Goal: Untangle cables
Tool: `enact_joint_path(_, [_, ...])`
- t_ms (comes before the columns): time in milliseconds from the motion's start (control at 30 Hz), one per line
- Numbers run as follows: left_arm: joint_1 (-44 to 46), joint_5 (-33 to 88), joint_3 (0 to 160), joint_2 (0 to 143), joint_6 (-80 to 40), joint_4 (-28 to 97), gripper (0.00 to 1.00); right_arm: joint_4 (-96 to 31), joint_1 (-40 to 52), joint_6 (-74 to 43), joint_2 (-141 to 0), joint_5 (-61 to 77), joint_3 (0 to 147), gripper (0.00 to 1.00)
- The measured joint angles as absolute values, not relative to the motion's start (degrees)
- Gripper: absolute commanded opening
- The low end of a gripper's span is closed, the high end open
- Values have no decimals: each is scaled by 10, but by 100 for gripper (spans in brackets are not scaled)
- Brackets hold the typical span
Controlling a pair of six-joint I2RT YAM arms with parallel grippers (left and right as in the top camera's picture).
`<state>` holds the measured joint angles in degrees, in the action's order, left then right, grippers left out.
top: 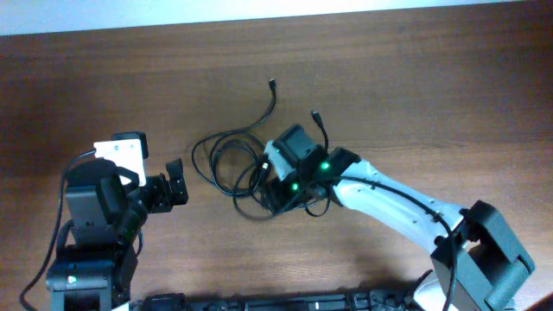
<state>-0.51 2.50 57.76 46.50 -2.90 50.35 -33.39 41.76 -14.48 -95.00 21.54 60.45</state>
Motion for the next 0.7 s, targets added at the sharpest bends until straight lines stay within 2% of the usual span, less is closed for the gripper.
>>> enact_joint_path(67, [-5,25,578,465,-29,503,99,-364,447,-23,-961,188,606,73])
enact_joint_path(133, [-5,25,578,465,-29,503,99,-373,456,35,-995,165,606,75])
enact_joint_path(233, [-5,25,578,465,-29,503,99,-373,456,57,-998,156,606,74])
enact_joint_path(267, [-5,25,578,465,-29,503,99,-373,456,62,-998,154,606,70])
enact_joint_path(400, [-5,25,578,465,-29,503,99,-385,456,73,-998,152,607,70])
enact_joint_path(433, [-5,25,578,465,-29,503,99,-401,456,80,-998,148,607,68])
enact_joint_path(500, [-5,25,578,465,-29,504,99,-445,456,114,-1000,105,609,52])
enact_joint_path(533, [-5,25,578,465,-29,504,99,-434,456,122,-1000,96,609,51])
enact_joint_path(600, [-5,25,578,465,-29,504,99,-420,456,138,-1001,82,609,59])
enact_joint_path(700, [-5,25,578,465,-29,503,99,-416,456,142,-1001,89,609,57])
